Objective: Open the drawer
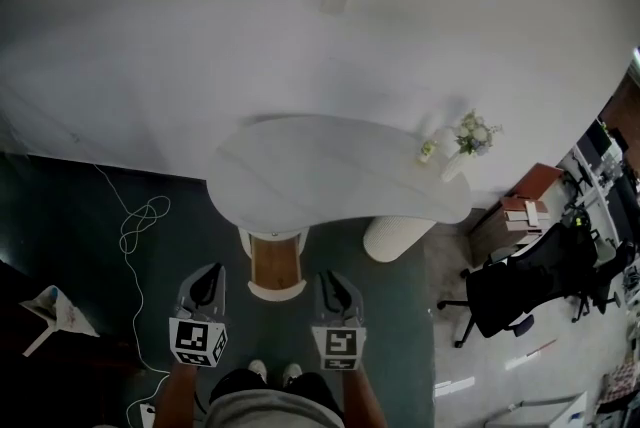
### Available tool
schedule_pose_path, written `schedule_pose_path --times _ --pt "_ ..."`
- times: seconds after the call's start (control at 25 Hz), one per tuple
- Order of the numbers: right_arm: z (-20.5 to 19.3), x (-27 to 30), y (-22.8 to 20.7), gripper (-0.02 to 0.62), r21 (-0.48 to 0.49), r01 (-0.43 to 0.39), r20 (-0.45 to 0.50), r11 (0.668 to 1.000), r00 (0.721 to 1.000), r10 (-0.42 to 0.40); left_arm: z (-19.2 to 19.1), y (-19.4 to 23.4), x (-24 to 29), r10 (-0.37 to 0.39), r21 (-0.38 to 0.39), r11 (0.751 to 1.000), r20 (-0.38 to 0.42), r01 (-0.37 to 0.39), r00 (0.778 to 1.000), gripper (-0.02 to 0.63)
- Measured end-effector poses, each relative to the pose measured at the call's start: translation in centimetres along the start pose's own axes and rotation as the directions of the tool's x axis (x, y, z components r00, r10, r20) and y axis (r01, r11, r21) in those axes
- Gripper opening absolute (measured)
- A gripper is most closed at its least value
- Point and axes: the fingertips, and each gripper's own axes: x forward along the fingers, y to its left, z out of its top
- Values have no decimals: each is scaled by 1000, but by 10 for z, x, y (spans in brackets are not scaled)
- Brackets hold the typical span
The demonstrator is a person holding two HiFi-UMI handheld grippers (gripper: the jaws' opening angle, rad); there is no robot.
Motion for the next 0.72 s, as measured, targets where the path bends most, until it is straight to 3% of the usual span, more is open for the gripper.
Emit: schedule_pose_path --times 0.4,0.72 --pt "-17 -18 9 8 -13 -13 -40 1000 999 12 -16 -1 -22 21 -29 999 -36 -22 999 11" --pt "-20 -25 9 6 8 2 -37 1000 999 -1 -19 3 -25 23 -25 999 -39 -24 999 10"
